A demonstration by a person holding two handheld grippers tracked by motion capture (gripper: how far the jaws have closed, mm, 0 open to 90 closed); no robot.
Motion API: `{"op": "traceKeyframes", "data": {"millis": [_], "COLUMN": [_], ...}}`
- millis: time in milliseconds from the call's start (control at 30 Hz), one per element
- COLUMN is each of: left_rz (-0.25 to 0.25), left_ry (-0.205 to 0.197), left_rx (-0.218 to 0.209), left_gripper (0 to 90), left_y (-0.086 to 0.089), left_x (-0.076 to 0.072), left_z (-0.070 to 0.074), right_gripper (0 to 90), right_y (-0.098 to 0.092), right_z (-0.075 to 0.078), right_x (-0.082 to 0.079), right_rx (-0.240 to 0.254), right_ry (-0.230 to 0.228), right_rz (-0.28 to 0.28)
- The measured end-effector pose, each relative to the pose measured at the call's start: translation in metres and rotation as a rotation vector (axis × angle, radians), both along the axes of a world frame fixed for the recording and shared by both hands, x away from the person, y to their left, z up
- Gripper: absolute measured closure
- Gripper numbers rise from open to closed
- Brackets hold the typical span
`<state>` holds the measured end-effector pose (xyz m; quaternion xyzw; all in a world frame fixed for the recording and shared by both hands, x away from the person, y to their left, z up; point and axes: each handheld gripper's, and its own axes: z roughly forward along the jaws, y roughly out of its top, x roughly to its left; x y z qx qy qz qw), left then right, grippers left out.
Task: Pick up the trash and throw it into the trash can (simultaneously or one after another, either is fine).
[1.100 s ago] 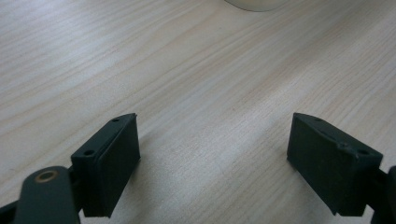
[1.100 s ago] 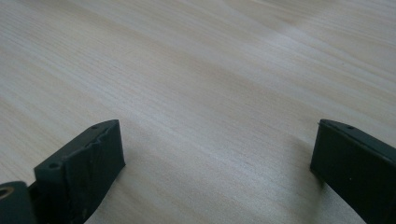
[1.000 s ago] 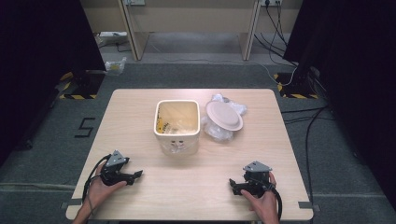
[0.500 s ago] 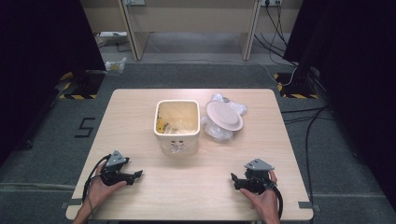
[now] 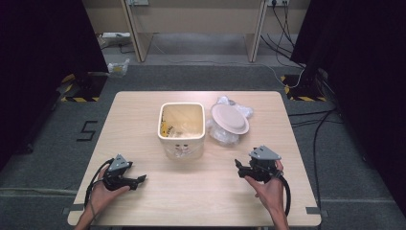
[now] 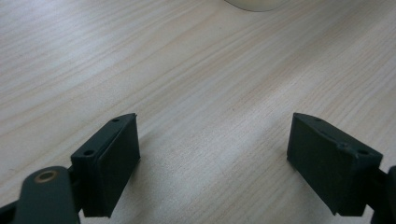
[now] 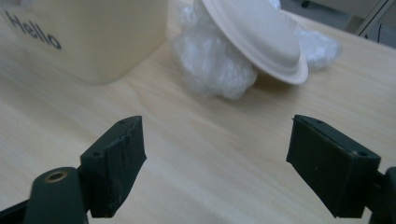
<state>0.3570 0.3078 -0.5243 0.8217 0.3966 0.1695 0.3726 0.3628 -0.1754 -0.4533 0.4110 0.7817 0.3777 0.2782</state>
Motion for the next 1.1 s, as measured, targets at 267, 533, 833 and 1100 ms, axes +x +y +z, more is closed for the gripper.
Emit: {"op": "traceKeyframes", "data": {"millis": [267, 533, 833, 1100], "left_rz": [0.0, 0.0, 0.0, 0.0], "left_ry": [0.0, 0.0, 0.0, 0.0], "left_rx": [0.0, 0.0, 0.0, 0.0], "left_gripper": [16.1, 16.1, 16.1, 16.1], "left_y": [0.0, 0.0, 0.0, 0.0], "left_x": [0.0, 0.0, 0.0, 0.0], "left_z": [0.0, 0.0, 0.0, 0.0], "right_gripper": [27.2, 43.7, 58.3, 69.3], "right_y": [0.015, 0.031, 0.051, 0.066], "right_z": [0.017, 0.023, 0.022, 0.013], "right_x": [0.026, 0.052, 0.077, 0.092], "right_rx": [-0.022, -0.073, -0.149, -0.217], "right_ry": [-0.05, -0.066, -0.085, -0.088], "right_rz": [0.014, 0.049, 0.102, 0.131]}}
